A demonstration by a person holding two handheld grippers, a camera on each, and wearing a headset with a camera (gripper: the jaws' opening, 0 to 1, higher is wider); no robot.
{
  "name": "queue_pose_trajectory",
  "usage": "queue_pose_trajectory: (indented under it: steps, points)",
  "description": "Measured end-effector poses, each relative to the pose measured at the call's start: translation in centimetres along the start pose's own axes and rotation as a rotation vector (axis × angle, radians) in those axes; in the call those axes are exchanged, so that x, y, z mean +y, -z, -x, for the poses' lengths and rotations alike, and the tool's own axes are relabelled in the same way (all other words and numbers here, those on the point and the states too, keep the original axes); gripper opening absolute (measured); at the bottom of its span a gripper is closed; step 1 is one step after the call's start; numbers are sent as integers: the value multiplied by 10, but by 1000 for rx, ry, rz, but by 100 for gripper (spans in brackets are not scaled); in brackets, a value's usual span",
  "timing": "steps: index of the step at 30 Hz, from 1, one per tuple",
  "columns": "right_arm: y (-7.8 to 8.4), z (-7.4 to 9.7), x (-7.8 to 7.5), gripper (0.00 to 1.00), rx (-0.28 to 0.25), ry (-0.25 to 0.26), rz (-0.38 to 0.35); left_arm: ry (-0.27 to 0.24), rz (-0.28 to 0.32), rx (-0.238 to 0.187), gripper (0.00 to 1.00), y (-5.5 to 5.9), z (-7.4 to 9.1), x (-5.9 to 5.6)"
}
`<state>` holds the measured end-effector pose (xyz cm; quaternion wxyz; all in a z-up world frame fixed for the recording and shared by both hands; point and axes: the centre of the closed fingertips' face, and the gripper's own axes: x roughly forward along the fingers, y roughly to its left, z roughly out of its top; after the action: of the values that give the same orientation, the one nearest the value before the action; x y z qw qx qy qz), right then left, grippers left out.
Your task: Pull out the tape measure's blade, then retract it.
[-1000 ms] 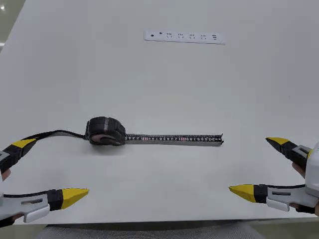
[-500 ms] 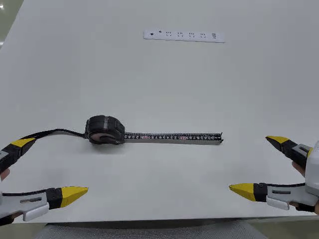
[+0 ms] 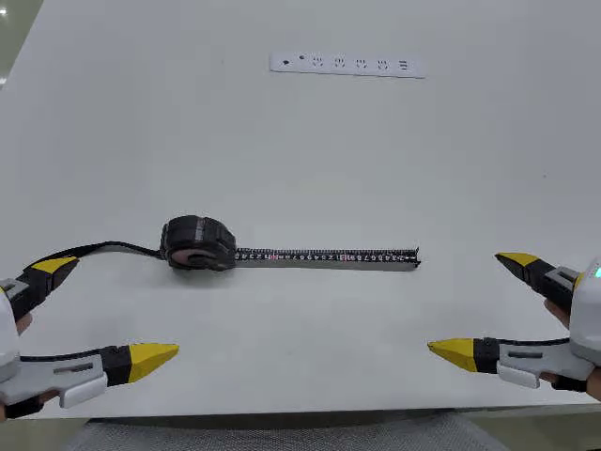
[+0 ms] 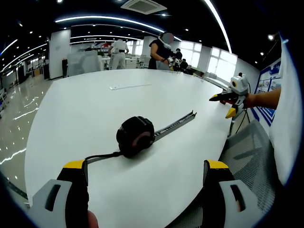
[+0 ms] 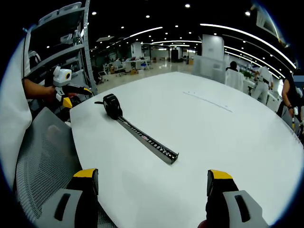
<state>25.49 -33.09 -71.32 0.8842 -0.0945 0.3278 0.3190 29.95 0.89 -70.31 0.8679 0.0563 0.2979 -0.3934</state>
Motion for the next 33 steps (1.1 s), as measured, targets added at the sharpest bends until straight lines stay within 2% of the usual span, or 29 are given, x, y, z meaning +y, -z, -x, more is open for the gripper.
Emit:
queue_pose_trajectory:
  steps: [7,8,13,17,20,23,26,33]
  points:
    - [-1,-6,-3,94,-2,-13,-5,-36,60,-1,99,-4,-16,-2]
    - [-2,-7,-4,93,-3,-12,-5,-28,73,-6,99,-6,-19,-4]
    - [-3,-11,-5,93,-4,-17,8,-42,89,3,99,-7,-32,-6]
    - [-3,-12,-10,93,-7,-12,2,-65,91,-2,98,-8,-40,-7]
    - [-3,-13,-11,93,-5,-12,4,-83,133,-21,98,-12,-47,-5]
    - [-2,-13,-13,93,-4,-12,5,-89,126,-14,97,-10,-53,-7]
    - [-1,-14,-14,92,-5,-11,4,-102,156,-25,97,-12,-57,-5]
    - [1,-16,-13,92,-2,-14,-3,-107,161,-26,95,-14,-71,-9]
